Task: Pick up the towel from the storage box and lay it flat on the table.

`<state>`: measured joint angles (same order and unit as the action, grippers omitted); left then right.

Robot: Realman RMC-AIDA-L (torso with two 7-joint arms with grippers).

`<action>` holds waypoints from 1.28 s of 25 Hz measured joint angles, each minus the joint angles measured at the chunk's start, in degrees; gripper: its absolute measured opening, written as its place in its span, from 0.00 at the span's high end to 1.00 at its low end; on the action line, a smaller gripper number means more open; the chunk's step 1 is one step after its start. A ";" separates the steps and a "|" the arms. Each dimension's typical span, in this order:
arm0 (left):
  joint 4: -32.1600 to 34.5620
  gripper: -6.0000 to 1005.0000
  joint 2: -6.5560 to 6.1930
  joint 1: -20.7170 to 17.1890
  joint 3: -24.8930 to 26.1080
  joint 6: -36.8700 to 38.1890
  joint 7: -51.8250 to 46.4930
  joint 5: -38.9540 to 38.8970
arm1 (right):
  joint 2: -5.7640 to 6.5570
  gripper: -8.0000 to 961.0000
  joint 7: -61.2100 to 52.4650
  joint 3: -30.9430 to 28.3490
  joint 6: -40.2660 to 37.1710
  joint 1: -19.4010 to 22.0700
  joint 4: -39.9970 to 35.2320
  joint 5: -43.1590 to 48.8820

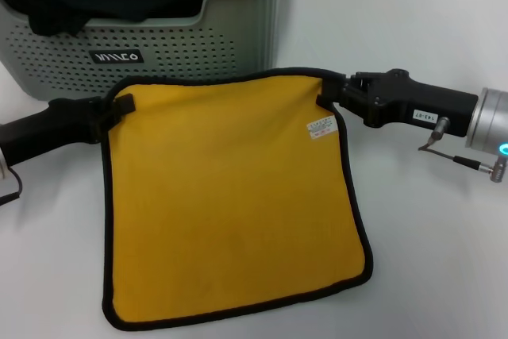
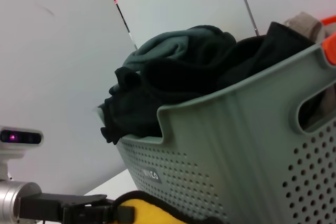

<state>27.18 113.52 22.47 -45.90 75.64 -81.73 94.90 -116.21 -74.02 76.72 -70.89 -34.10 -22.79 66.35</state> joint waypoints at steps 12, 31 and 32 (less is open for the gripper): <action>-1.76 0.68 1.76 -1.88 8.13 -1.09 7.83 -0.32 | -0.04 0.67 2.94 -0.01 4.77 0.09 0.06 -1.70; -1.56 0.40 1.10 -1.49 2.13 34.78 16.94 -0.37 | 0.25 0.10 16.17 2.68 -19.47 6.42 -2.19 5.91; -1.50 0.40 0.96 -1.54 0.89 35.01 16.93 -0.34 | 0.14 0.10 16.16 3.75 -19.62 6.35 -2.03 5.91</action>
<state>25.68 114.48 20.93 -45.02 110.65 -64.80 94.55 -116.07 -57.86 80.47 -90.51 -27.75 -24.82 72.26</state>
